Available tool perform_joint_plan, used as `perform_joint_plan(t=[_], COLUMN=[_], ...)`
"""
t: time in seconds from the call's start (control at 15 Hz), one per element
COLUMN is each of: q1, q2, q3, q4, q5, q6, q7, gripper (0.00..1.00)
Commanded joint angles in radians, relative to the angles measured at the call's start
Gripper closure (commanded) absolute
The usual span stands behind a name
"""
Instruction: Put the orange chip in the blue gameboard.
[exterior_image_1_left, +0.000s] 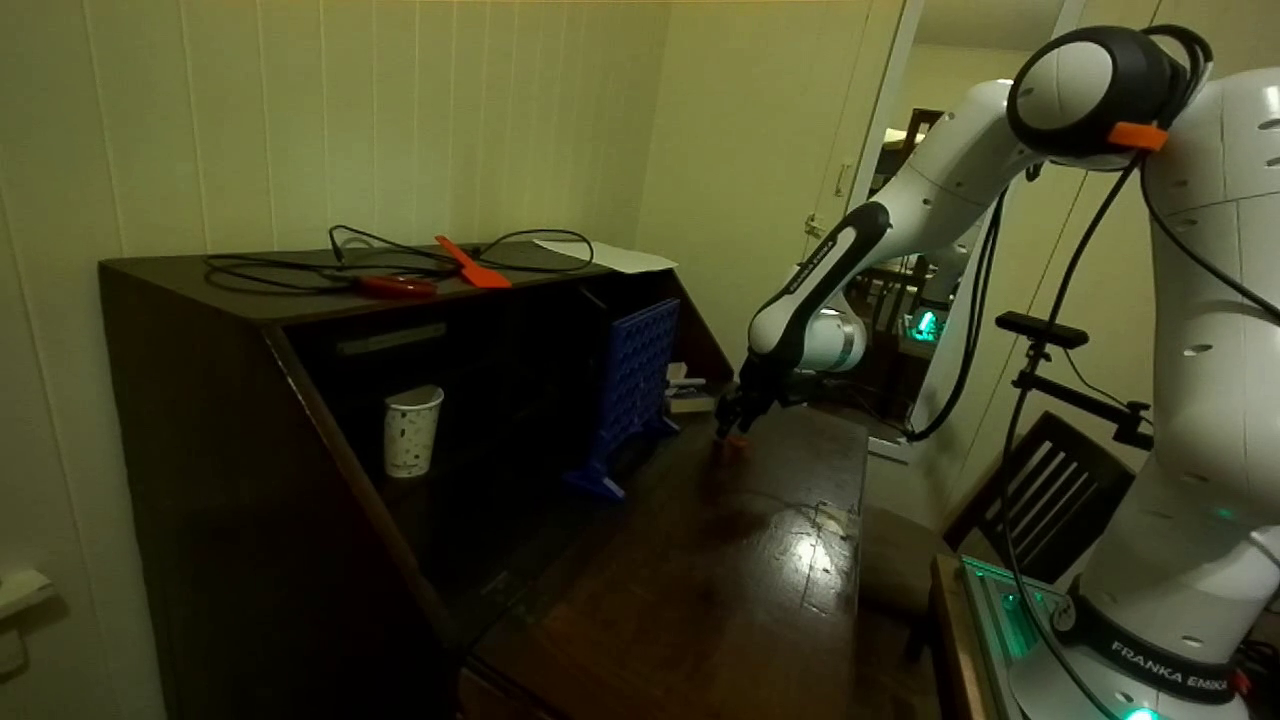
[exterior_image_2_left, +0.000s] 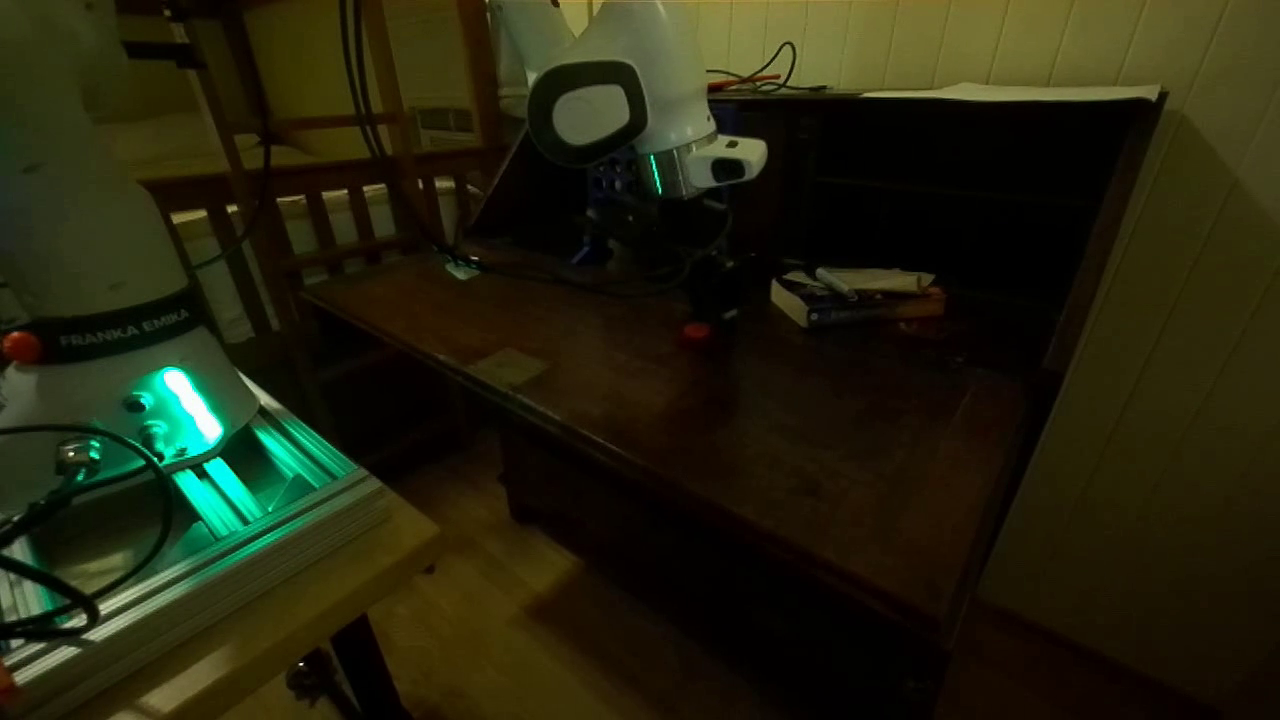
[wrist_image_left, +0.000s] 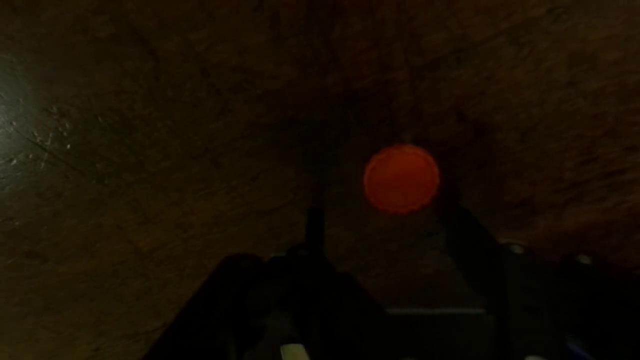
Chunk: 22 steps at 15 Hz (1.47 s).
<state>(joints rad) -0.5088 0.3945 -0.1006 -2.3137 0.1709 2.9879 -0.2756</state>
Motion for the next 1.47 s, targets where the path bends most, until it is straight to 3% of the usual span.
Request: perform_joint_plan(t=[0.0,0.2,0.47,1.07,1.13,1.27,1.4], q1=[-0.003,0.006,0.013,0.019,0.018,0.02,0.024], q2=[-0.001,-0.004,-0.005,-0.012,-0.012,-0.013,-0.015], q3=[-0.007,-0.021,-0.035,-0.044,-0.044,-0.044,-0.045], q4=[0.005,0.002,0.0,-0.007,-0.007,-0.006,-0.006], q5=[-0.031,-0.048,-0.066,-0.083,-0.083,-0.082,-0.081], q6=[-0.027,-0.041,-0.052,-0.073,-0.074,-0.076,-0.08], q7=[-0.01,-0.012,-0.01,-0.014,-0.014,-0.013,-0.012], gripper=[0.08,0.05,0.21,0.23,0.47,0.51,0.64])
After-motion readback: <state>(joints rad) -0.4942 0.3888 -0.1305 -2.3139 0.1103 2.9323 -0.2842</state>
